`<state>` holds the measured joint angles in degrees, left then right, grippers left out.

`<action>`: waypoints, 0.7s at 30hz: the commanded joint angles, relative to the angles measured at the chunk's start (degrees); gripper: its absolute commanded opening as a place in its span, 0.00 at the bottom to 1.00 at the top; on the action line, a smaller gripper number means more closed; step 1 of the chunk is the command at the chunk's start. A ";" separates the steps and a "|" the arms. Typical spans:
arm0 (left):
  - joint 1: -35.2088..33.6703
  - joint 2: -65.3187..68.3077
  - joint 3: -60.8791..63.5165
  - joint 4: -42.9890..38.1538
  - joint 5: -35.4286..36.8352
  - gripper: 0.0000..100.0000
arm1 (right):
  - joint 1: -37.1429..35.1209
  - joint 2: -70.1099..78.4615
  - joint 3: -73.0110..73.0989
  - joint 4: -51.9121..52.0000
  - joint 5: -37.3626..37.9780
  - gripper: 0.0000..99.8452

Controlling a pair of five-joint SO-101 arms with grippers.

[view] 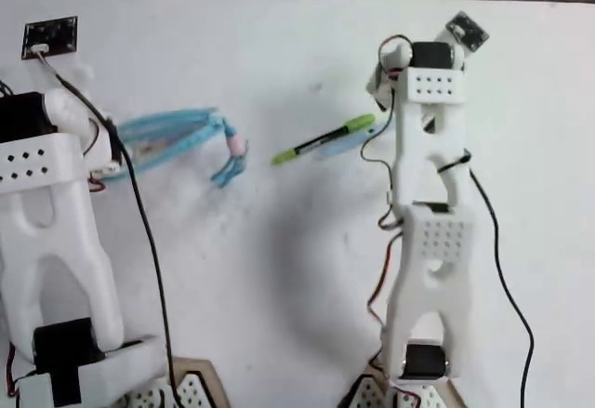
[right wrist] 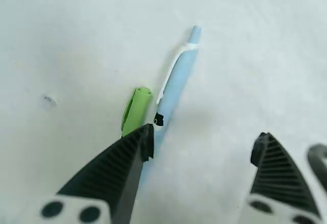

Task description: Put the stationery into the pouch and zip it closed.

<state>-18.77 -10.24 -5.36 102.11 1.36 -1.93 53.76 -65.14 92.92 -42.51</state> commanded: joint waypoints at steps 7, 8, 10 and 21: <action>0.48 1.10 -0.35 -0.35 0.53 0.02 | 1.27 16.66 -20.31 1.10 -3.78 0.26; 0.48 1.10 -0.35 -0.35 0.44 0.02 | 1.45 17.19 -20.40 0.92 -3.78 0.24; 0.48 1.10 -0.26 -0.88 0.44 0.02 | 2.07 17.45 -20.04 0.22 -3.69 0.18; 0.48 1.10 -0.35 -0.70 0.53 0.02 | 4.35 14.81 -20.57 4.18 -0.09 0.06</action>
<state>-18.77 -10.24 -5.36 102.11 1.36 1.58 71.87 -83.60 95.47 -43.74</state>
